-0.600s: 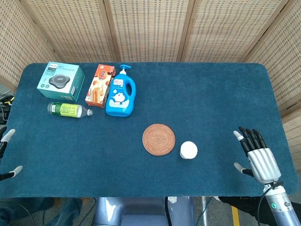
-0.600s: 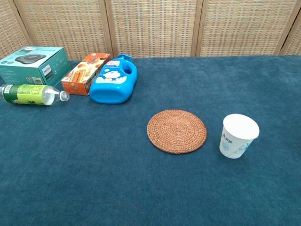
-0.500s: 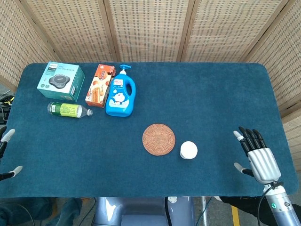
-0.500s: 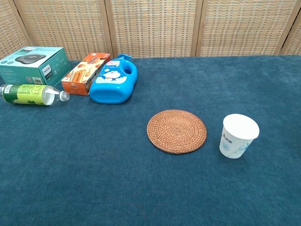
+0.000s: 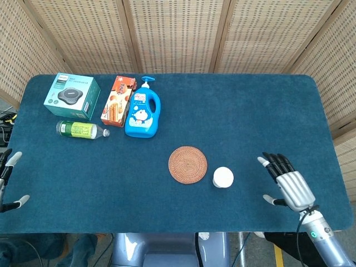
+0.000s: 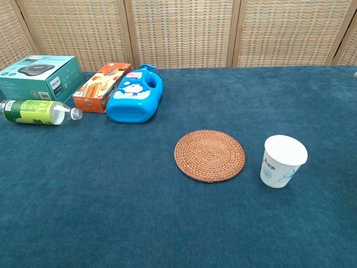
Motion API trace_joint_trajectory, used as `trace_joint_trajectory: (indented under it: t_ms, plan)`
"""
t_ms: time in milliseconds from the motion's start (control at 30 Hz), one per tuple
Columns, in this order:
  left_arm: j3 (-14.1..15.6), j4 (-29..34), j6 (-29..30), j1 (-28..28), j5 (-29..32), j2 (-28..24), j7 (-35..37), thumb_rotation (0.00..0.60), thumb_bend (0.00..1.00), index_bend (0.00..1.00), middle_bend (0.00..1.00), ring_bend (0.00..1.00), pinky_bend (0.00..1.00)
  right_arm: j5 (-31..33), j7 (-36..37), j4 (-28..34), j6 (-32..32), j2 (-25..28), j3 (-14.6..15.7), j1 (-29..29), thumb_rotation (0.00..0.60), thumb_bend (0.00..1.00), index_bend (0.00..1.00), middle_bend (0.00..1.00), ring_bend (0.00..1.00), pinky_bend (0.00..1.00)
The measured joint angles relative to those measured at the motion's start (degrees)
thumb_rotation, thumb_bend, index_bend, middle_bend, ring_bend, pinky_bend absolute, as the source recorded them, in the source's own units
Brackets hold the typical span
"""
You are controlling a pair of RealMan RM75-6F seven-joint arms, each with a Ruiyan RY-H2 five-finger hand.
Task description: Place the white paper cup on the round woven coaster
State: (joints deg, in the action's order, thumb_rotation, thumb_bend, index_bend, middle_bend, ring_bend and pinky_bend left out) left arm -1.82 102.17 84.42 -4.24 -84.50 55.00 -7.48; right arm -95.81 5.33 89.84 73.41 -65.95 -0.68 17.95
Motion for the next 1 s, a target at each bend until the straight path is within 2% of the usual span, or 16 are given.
trace_joint_trajectory:
  t_ms: [267,400,567,633,733,800,900,1000]
  plan:
    - [-0.53,0.19,-2.21,-1.28,2.16,1.06,-2.79,0.600,0.00,0.00,0.00,0.00,0.00,-0.31,2.62,-0.26,-14.33,-1.55,-0.42,9.33,0.600,0.00,0.07,0.03,0.00,0.00]
    - [-0.50,0.19,-2.80,-1.57,2.47,1.34,-3.59,0.600,0.00,0.00,0.00,0.00,0.00,2.37,1.80,-1.01,-21.17,-4.42,-1.12,13.36,0.600,0.00,0.10,0.09,0.00,0.01]
    - [-0.57,0.07,-4.01,-2.16,3.38,1.68,-4.21,0.600,0.00,0.00,0.00,0.00,0.00,6.30,-1.29,-2.05,-25.37,-7.69,-2.17,16.25,0.600,0.00,0.16,0.12,0.01,0.04]
    - [-0.63,-0.01,-4.27,-2.33,3.64,1.75,-4.21,0.600,0.00,0.00,0.00,0.00,0.00,7.84,-2.95,-2.71,-26.56,-8.86,-2.58,16.90,0.600,0.00,0.20,0.15,0.04,0.09]
    - [-0.70,-0.08,-4.38,-2.39,3.88,1.76,-4.14,0.600,0.00,0.00,0.00,0.00,0.00,10.18,-5.02,-3.54,-27.26,-10.61,-3.26,17.42,0.600,0.02,0.28,0.24,0.13,0.24]
    - [-0.81,-0.16,-4.49,-2.44,4.23,1.73,-3.85,0.600,0.00,0.00,0.00,0.00,0.00,11.17,-6.47,-4.29,-27.14,-11.79,-3.71,17.58,0.600,0.06,0.38,0.33,0.24,0.39]
    - [-0.95,-0.31,-5.07,-2.69,4.81,1.65,-3.46,0.600,0.00,0.00,0.00,0.00,0.00,12.04,-9.05,-6.10,-25.76,-13.88,-4.27,17.55,0.600,0.11,0.45,0.44,0.38,0.58]
    - [-0.97,-0.35,-5.43,-2.93,5.01,1.65,-3.46,0.600,0.00,0.00,0.00,0.00,0.00,12.55,-11.03,-7.98,-23.47,-15.99,-4.77,17.42,0.600,0.16,0.46,0.49,0.42,0.64]
